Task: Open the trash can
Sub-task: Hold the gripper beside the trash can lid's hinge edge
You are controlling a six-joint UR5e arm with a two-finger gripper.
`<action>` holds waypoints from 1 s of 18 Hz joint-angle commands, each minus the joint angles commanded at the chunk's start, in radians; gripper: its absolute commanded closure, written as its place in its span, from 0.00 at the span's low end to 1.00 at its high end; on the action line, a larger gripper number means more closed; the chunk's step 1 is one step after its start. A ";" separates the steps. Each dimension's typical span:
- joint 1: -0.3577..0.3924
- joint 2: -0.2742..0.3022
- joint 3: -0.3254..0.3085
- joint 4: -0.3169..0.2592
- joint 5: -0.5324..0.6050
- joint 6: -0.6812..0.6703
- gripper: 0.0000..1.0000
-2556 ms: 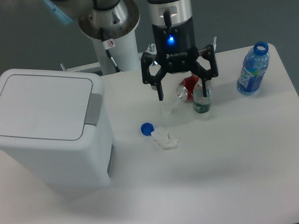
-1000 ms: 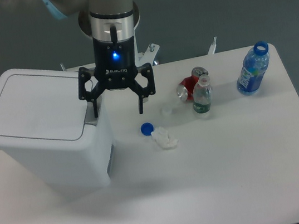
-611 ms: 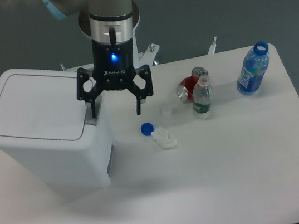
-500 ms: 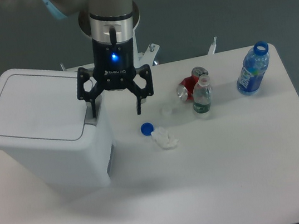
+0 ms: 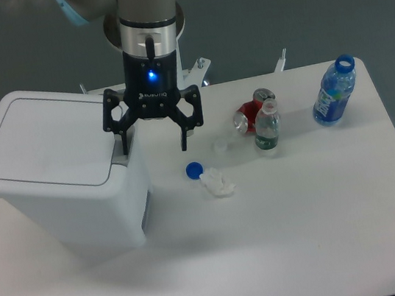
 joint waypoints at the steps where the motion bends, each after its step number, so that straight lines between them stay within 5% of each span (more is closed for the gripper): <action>1: 0.002 0.000 0.000 0.000 0.000 0.000 0.00; 18: 0.003 -0.005 0.000 0.000 0.000 0.034 0.00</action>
